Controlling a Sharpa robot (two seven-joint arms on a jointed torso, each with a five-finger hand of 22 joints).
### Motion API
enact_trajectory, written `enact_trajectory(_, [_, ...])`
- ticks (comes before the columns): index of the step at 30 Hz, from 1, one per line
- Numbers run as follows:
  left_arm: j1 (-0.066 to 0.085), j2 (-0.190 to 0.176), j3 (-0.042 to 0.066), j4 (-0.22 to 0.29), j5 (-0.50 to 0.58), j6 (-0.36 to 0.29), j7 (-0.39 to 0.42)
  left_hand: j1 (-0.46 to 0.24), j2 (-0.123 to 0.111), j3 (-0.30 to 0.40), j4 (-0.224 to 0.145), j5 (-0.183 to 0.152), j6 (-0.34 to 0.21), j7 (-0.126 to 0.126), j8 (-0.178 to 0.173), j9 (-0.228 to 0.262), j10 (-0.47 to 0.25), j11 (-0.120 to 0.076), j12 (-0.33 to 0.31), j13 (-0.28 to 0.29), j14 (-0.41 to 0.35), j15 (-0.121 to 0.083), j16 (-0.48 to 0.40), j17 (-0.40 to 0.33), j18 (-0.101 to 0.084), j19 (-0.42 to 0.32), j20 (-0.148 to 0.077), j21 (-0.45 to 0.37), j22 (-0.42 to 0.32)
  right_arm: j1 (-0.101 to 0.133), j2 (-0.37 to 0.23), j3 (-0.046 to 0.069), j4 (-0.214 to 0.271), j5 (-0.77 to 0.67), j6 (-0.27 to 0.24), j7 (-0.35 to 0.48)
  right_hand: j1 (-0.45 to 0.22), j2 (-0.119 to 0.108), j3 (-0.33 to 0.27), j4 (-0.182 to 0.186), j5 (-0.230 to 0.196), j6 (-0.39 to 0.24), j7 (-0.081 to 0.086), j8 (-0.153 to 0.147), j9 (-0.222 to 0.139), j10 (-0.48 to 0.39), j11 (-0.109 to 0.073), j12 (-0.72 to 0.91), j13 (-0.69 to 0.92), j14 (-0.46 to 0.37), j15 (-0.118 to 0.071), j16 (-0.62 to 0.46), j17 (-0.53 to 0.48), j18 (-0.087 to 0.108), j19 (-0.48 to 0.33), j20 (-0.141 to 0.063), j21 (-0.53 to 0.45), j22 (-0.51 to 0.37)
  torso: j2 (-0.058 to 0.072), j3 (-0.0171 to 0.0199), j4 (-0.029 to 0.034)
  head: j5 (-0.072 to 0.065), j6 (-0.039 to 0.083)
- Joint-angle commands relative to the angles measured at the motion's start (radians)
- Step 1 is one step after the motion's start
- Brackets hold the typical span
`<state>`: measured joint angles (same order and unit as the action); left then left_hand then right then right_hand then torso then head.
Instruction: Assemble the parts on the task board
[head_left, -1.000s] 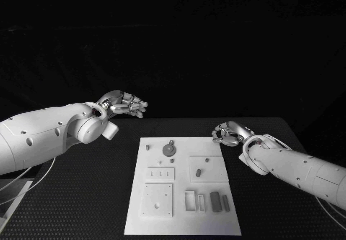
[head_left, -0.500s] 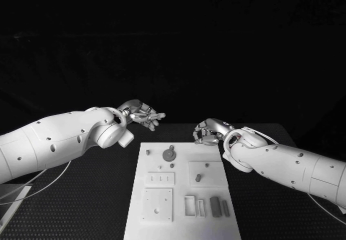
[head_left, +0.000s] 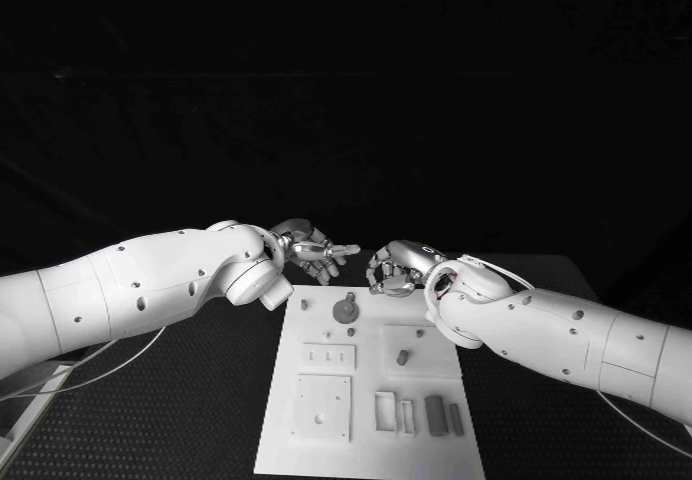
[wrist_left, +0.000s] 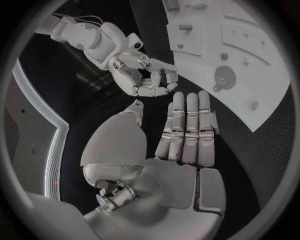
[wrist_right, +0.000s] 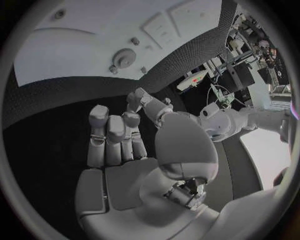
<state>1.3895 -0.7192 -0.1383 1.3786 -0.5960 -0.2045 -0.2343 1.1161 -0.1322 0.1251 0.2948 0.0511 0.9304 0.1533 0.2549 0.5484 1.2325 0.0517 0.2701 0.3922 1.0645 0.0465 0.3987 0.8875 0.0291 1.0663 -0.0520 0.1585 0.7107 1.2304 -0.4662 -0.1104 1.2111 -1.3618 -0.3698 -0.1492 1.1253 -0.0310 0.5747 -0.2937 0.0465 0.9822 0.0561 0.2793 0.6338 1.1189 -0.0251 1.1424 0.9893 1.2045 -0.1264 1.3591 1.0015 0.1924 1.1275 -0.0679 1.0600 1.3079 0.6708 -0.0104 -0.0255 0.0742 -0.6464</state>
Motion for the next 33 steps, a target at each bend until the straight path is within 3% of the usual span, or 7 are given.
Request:
enact_trajectory(1, [0.0,0.003,-0.002,0.018,-0.058,0.048,-0.058,-0.016,0.005,0.006,-0.001,-0.002,0.01,-0.006,-0.002,-0.002,-0.008,0.0,0.004,0.003,-0.008,0.0,0.006,0.002,0.011,-0.007,-0.001,0.002,0.003,0.0,0.004,0.001,0.009,-0.023,-0.003,-0.027,-0.001,-0.005,0.005,0.001,0.002,0.054,0.03,0.018,0.02,0.008,0.0,-0.004,-0.001,0.002,-0.004,-0.002,-0.001,0.069,0.006,-0.004,0.004,0.01,-0.001,-0.0008,0.0011,0.001,-0.002])
enact_trajectory(3, [0.0,0.005,-0.005,0.028,-0.073,0.051,-0.069,0.007,0.047,-0.093,-0.001,-0.002,0.017,-0.009,-0.003,-0.009,-0.016,-0.002,0.014,0.018,-0.01,-0.001,0.01,0.007,0.013,-0.013,-0.004,0.003,0.019,0.0,0.007,0.001,0.012,-0.023,-0.007,-0.028,-0.002,-0.006,0.005,0.001,0.002,0.055,0.03,0.018,0.02,0.008,0.0,-0.004,-0.001,0.003,-0.004,-0.002,-0.001,0.069,0.006,-0.005,0.004,0.01,0.001,0.0002,-0.0006,0.002,-0.001])
enact_trajectory(4, [0.0,0.006,-0.006,0.032,-0.084,0.048,-0.073,0.011,0.051,-0.105,-0.001,-0.001,0.02,-0.01,-0.003,-0.011,-0.017,-0.002,0.015,0.02,-0.011,-0.002,0.01,0.007,0.013,-0.013,-0.004,0.002,0.021,0.0,0.008,0.001,0.015,-0.023,-0.01,-0.029,-0.003,-0.006,0.005,0.001,0.002,0.056,0.03,0.018,0.02,0.009,0.0,-0.004,-0.001,0.003,-0.004,-0.002,-0.002,0.069,0.007,-0.005,0.004,0.01,0.001,0.0007,-0.0017,0.004,-0.001])
enact_trajectory(16, [0.0,0.021,-0.011,0.041,-0.09,0.043,-0.101,0.036,0.064,-0.145,-0.001,0.0,0.041,-0.017,0.002,-0.018,-0.019,-0.005,0.022,0.03,-0.007,-0.004,0.011,0.005,0.013,-0.009,-0.005,0.0,0.032,-0.001,0.017,0.001,0.046,-0.038,-0.023,-0.035,-0.005,-0.007,0.008,0.001,0.002,0.06,0.029,0.018,0.021,0.013,-0.002,-0.004,-0.003,0.009,-0.005,-0.003,-0.003,0.069,0.011,-0.007,0.005,0.009,0.001,0.0025,-0.0032,0.007,-0.005])
enact_trajectory(33, [0.0,0.027,-0.015,0.052,-0.088,0.074,-0.15,0.021,0.094,-0.166,0.0,0.001,0.078,-0.033,0.014,-0.023,0.004,-0.017,0.029,0.038,0.006,-0.012,0.018,0.004,0.013,0.004,-0.012,-0.002,0.043,-0.001,0.014,0.001,0.07,-0.041,-0.042,-0.03,-0.005,-0.009,0.011,0.0,0.002,0.065,0.027,0.02,0.024,0.018,-0.004,-0.005,-0.005,0.014,-0.007,-0.005,-0.006,0.069,0.015,-0.01,0.005,0.007,0.001,0.001,-0.0028,0.007,-0.011])
